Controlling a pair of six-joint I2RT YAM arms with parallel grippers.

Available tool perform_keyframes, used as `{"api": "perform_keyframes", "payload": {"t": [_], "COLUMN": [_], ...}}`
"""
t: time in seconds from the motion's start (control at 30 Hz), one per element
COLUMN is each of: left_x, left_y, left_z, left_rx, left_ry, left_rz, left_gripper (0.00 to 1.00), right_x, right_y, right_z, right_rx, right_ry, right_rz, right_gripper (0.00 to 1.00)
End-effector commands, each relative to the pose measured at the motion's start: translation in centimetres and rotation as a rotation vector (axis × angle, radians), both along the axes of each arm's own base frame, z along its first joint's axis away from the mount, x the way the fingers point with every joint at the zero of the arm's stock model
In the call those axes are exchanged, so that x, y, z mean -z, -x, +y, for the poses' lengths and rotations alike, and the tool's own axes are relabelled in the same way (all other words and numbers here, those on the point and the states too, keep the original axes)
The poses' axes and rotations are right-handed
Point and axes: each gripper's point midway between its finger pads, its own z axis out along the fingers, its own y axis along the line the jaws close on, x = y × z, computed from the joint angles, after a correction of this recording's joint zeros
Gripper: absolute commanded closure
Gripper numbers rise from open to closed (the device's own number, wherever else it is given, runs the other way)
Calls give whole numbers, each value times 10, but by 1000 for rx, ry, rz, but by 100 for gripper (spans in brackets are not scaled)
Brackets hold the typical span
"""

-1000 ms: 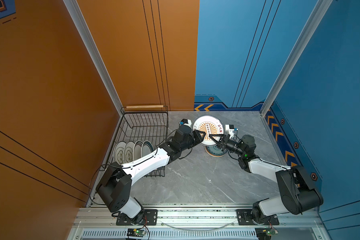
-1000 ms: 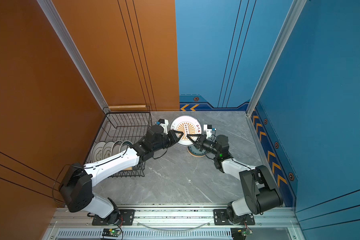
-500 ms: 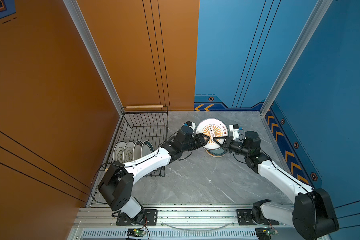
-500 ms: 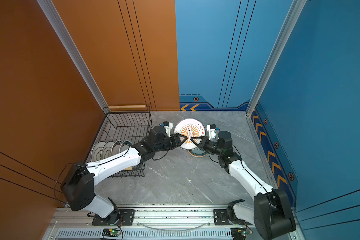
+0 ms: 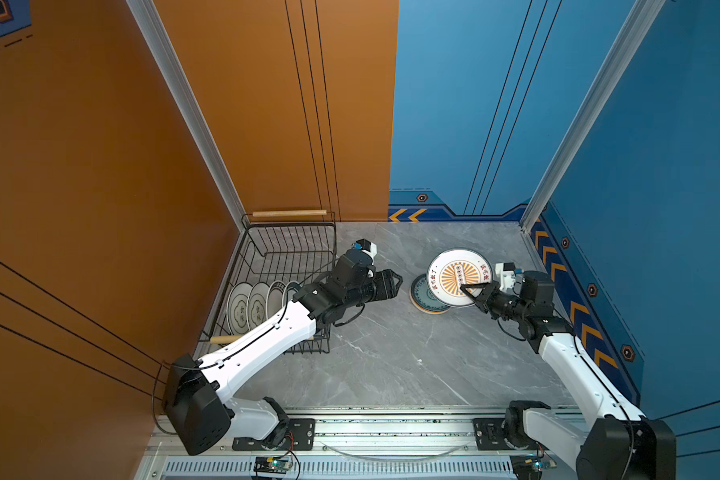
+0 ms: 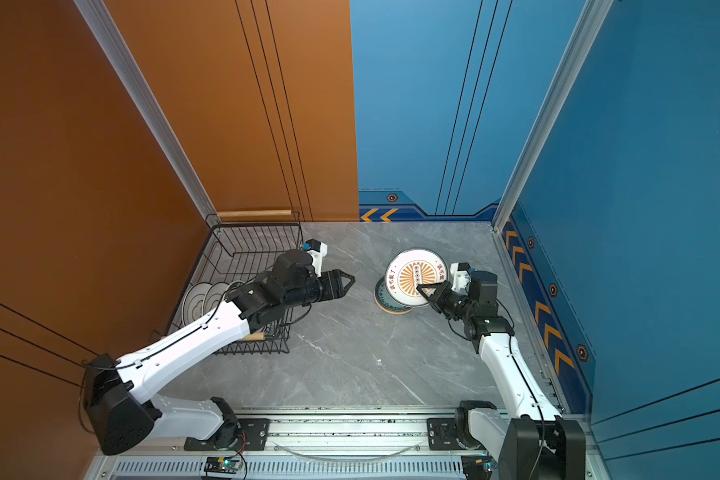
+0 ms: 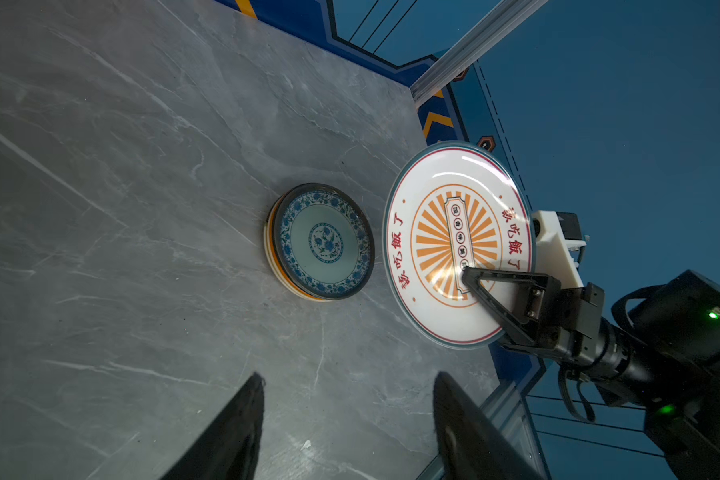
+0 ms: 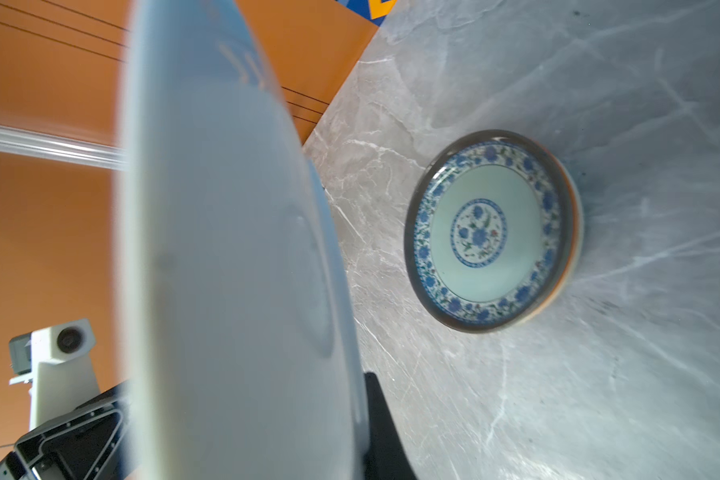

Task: Unload the plates from the dish rack
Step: 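Grasp the sunburst plate rim with the right gripper while the left holds it, then lower the sunburst plate onto the table beside the stack while the left withdraws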

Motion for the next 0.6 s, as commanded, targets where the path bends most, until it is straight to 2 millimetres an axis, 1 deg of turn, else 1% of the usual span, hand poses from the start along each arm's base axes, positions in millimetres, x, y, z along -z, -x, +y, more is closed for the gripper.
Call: {"api": "perform_keyframes", "payload": {"t": [0.0, 0.1, 0.27, 0.43, 0.57], "left_x": [16, 19, 20, 19, 18], "left_y": [8, 15, 25, 31, 33], "left_z": [38, 53, 71, 84, 90], "left_rx": [-55, -80, -113, -134, -151], "left_ry": [-185, -219, -233, -247, -252], "left_rz": [6, 2, -14, -27, -34], "left_gripper": [34, 33, 32, 32, 31], "right_x": [10, 19, 32, 47, 59], "right_y": [19, 29, 45, 60, 72], "right_z": [-5, -12, -20, -24, -23], "right_rx": [-12, 4, 21, 41, 48], "right_ry": [4, 13, 27, 28, 19], "right_rz": [45, 78, 131, 179, 226], "right_gripper": [100, 100, 100, 100, 100]}}
